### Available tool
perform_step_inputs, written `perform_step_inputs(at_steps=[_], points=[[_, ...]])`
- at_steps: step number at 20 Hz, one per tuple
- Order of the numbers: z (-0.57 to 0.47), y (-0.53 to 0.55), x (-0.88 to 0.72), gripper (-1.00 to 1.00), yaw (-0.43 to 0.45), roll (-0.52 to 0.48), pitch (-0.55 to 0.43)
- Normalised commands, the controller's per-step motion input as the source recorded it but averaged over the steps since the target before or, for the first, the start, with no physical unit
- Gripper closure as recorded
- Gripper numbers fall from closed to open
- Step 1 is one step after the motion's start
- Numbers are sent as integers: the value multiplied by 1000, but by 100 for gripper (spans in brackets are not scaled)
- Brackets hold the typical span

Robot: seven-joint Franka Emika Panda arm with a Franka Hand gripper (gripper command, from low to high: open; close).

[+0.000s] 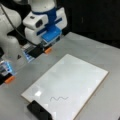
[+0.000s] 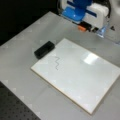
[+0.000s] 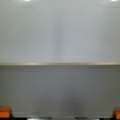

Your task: Erasing curve lines

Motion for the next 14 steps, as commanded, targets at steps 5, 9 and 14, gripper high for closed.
perform_step_inputs(at_steps=[5,9,14], points=[[-9,-39,6,-100,204,70,122],[-56,-150,58,-100,161,58,107],[-71,-298,128,-100,91,-47,8]])
